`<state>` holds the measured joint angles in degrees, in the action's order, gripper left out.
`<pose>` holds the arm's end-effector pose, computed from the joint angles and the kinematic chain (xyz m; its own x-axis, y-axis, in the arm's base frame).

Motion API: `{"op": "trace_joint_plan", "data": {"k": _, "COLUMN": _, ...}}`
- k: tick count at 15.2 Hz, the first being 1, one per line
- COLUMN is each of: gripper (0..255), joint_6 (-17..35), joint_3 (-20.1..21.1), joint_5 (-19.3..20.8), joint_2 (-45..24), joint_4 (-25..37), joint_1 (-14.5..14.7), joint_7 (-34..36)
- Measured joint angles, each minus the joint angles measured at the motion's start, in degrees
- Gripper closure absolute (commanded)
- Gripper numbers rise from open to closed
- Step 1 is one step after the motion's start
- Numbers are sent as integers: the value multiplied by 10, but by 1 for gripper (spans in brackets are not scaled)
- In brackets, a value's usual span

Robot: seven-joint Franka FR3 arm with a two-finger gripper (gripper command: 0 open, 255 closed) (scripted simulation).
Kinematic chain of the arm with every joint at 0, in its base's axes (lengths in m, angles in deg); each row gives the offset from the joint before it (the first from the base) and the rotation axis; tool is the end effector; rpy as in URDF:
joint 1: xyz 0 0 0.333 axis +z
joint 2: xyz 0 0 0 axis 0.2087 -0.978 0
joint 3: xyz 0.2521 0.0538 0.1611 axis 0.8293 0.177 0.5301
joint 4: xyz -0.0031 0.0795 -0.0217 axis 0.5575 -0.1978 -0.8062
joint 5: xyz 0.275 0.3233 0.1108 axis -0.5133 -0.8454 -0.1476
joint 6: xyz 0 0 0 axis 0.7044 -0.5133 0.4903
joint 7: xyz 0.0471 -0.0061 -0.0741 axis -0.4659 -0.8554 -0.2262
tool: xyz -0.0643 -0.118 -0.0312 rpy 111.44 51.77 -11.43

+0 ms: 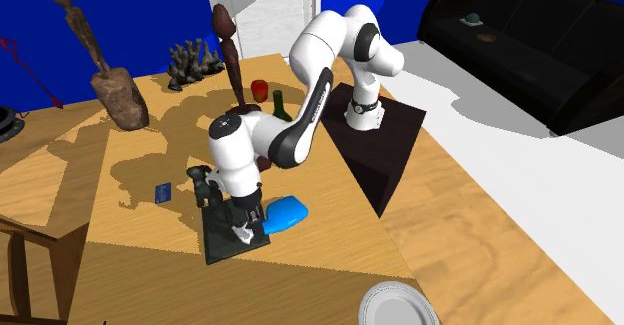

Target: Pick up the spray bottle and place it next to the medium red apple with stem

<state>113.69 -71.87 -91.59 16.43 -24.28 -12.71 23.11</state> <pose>0.7863 0.0017 0.2672 0.8382 -0.5454 0.0008 -0.5405 -0.8308 -0.1328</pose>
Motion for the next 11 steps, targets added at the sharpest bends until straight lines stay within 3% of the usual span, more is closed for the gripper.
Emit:
{"op": "trace_joint_plan", "data": {"k": 6, "gripper": 0, "joint_6": 82, "joint_3": 4, "joint_5": 2, "joint_2": 7, "joint_4": -33, "joint_1": -5, "joint_7": -4}}
{"op": "trace_joint_plan", "data": {"k": 7, "gripper": 255, "joint_6": 102, "joint_3": 5, "joint_5": 3, "joint_2": 1, "joint_4": -28, "joint_1": -6, "joint_7": -3}}
{"op": "trace_joint_plan", "data": {"k": 11, "gripper": 255, "joint_6": 178, "joint_3": 7, "joint_5": 2, "joint_2": 3, "joint_4": -55, "joint_1": -10, "joint_7": -10}}
